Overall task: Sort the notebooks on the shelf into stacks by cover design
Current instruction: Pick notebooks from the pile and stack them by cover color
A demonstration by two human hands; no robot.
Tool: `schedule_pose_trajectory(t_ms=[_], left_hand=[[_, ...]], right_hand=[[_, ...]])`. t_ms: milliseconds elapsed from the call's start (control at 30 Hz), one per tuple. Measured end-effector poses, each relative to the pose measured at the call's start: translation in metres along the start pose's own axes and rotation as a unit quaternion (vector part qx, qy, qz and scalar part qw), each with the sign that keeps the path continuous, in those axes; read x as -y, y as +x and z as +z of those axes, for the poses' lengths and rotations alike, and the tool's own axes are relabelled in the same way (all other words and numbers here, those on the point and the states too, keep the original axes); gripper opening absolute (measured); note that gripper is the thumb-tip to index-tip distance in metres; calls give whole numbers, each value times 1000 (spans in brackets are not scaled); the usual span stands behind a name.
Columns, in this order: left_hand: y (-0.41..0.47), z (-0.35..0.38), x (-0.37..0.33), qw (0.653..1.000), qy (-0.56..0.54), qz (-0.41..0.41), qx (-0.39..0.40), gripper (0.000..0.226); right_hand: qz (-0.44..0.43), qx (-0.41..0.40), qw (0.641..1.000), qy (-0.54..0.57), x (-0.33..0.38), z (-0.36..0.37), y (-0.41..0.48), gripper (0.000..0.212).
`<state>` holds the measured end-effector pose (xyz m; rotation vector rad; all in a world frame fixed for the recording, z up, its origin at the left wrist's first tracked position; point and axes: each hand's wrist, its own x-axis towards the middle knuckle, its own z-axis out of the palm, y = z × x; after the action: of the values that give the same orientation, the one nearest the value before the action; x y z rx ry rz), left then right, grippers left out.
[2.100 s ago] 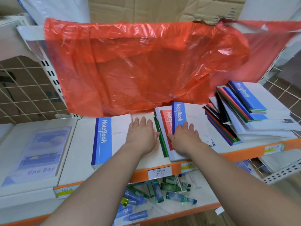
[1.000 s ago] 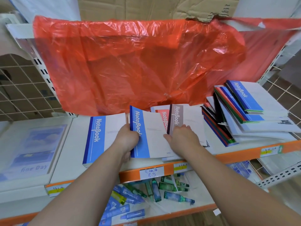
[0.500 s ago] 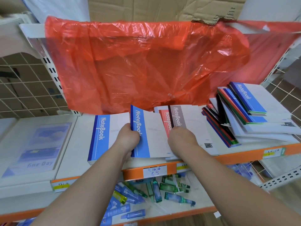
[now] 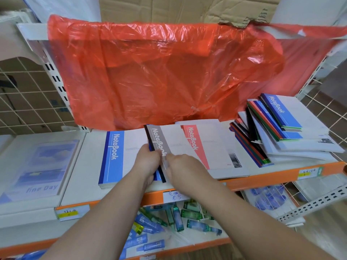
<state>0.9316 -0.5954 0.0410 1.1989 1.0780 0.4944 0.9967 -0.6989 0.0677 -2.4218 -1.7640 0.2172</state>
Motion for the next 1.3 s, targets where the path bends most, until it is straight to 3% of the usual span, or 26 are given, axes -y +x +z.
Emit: schedule_pose_trajectory(t_ms=[100, 200, 567, 667, 833, 1033, 1167, 1300], left_hand=[[-1, -9, -1, 1000, 16, -2, -14, 29], [-1, -17, -3, 999, 23, 6, -23, 29], [-2, -36, -6, 997, 45, 19, -54, 29], [-3, -41, -5, 998, 34, 23, -53, 28], [-4, -45, -4, 999, 27, 27, -38, 26], [-5, -42, -3, 999, 11, 27, -23, 27], [-3, -31, 3, 999, -10, 39, -18, 21], [-2, -22, 6, 998, 0, 49, -25, 26]], right_hand=[[124, -3, 992, -2, -40, 11, 13, 25], [205, 59, 976, -38, -67, 28, 19, 44], [266, 55, 962, -16, -62, 36, 31, 67], [271, 45, 961, -16, -61, 33, 34, 59], [233, 51, 970, -49, -49, 22, 35, 33], [187, 6, 981, -45, -25, -9, 23, 35], [91, -11, 996, -3, 19, -9, 15, 37], [10, -25, 999, 19, 33, 3, 10, 23]])
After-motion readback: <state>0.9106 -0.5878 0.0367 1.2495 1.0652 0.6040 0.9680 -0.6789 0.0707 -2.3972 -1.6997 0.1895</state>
